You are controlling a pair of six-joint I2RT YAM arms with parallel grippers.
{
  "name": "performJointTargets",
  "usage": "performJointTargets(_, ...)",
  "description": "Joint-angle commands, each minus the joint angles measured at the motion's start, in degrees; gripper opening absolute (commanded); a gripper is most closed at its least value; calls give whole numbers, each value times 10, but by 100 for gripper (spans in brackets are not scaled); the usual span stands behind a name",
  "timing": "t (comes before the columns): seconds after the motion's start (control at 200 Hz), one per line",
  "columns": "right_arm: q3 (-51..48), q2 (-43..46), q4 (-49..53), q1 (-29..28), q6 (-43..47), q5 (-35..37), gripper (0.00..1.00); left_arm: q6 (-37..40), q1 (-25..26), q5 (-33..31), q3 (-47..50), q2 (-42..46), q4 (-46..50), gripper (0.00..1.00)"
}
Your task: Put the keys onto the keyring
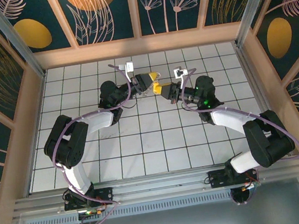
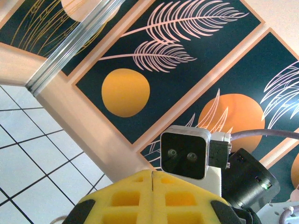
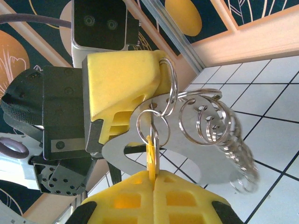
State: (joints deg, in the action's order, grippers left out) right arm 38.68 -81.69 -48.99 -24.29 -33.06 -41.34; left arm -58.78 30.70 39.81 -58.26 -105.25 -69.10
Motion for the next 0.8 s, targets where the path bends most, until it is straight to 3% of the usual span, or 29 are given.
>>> performJointTargets(0.0, 24, -5, 7, -12, 13, -3, 0, 2, 3, -2, 4, 18, -37, 0)
performJointTargets(0.21, 28, -6, 29, -13, 22, 2, 0, -1, 3, -3, 4, 17, -42, 0)
performJointTargets(0.32, 13, 10, 43, -5, 29, 8, 29, -4, 3, -3, 5, 17, -46, 0)
performJointTargets(0.395, -3, 28, 44, 7, 28, 8, 37, -6, 3, -5, 5, 17, -49, 0)
performJointTargets(0.626, -64, 84, -14, 72, -22, 5, 40, -7, 3, -3, 5, 18, -50, 0)
performJointTargets(0.796, -40, 78, -38, 82, -56, 23, 40, -7, 3, -7, 6, 18, -49, 0)
